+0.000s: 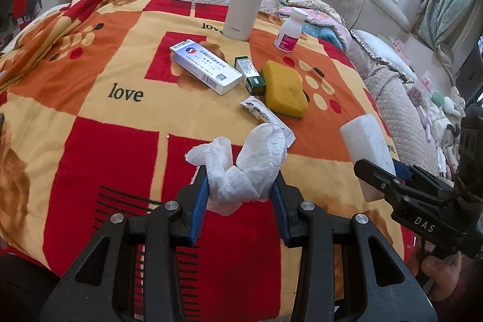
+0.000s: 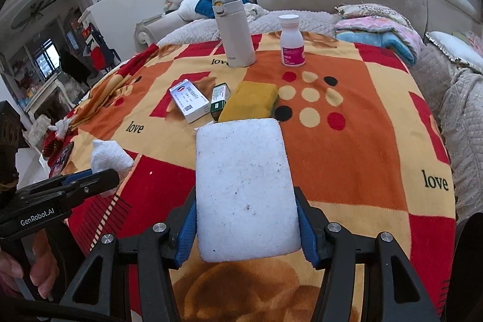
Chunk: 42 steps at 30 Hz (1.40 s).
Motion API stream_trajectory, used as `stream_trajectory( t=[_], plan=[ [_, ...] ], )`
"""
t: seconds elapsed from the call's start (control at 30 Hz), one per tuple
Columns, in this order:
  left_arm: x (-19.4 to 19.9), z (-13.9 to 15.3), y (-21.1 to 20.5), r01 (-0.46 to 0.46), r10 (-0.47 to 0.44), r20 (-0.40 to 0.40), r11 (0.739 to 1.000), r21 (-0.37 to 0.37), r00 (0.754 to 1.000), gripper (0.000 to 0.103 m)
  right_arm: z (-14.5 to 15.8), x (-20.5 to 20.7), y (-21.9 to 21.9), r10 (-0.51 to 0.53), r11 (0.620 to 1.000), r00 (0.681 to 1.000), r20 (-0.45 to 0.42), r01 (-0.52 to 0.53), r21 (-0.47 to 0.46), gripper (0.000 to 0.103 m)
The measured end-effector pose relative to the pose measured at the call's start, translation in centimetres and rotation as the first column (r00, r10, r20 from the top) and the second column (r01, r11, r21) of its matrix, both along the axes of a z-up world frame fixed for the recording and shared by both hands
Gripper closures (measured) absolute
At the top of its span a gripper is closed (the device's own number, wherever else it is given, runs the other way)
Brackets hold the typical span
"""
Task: Collect trash
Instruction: 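Carry the foam block and tissue over the black bin and open both tools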
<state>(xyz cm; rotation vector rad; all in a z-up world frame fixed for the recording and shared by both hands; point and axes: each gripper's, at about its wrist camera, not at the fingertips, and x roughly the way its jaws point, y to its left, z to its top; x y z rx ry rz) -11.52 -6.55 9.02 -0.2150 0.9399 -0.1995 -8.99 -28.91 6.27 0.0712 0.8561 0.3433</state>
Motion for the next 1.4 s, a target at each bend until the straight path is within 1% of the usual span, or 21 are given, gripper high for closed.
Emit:
stream_trajectory(
  t=[0.2,0.43,0.67,0.97,1.07,1.17,1.33,1.4],
  plan=[
    [0.1,0.0,-0.7,0.028,-0.028,-0.012,0.999,-0.025,1.000,0.066,0.1,-0.8,-1.2,-0.033,0.999,0.999,0.011,0.033,0.007,0.047],
    [1.1,-0.2,-4.0,0.095,-0.096,-0.029,0.995,-0.036,0.995,0.066,-0.1,-1.6,-4.1,-0.097,0.995,0.995,0.004,0.097,0.011,0.047],
    [1.5,-0.4,-8.6,0.166,-0.166,-0.030,0.986,-0.001,0.986,0.066,-0.3,-2.3,-7.9,-0.164,0.986,0.986,-0.002,0.164,0.022,0.047],
    [1.8,-0.9,-13.3,0.240,-0.238,-0.042,0.970,0.039,0.970,0.066,-0.8,-3.6,-13.1,-0.252,0.967,0.968,-0.012,0.252,0.040,0.047],
    [1.8,-0.9,-15.1,0.268,-0.266,-0.041,0.962,0.046,0.963,0.066,-1.0,-4.3,-15.4,-0.291,0.956,0.957,-0.016,0.291,0.044,0.047],
    [1.9,-0.9,-17.6,0.311,-0.309,-0.038,0.949,0.046,0.950,0.066,-1.2,-5.0,-17.6,-0.331,0.942,0.943,-0.021,0.332,0.044,0.047],
    [1.9,-1.1,-21.8,0.383,-0.382,-0.046,0.923,0.033,0.923,0.066,-2.0,-6.5,-22.0,-0.420,0.906,0.906,-0.040,0.422,0.027,0.047],
    [2.1,-1.1,-23.8,0.418,-0.417,-0.052,0.909,0.007,0.907,0.066,-2.5,-7.3,-24.3,-0.464,0.884,0.884,-0.053,0.466,0.030,0.047]
  ],
)
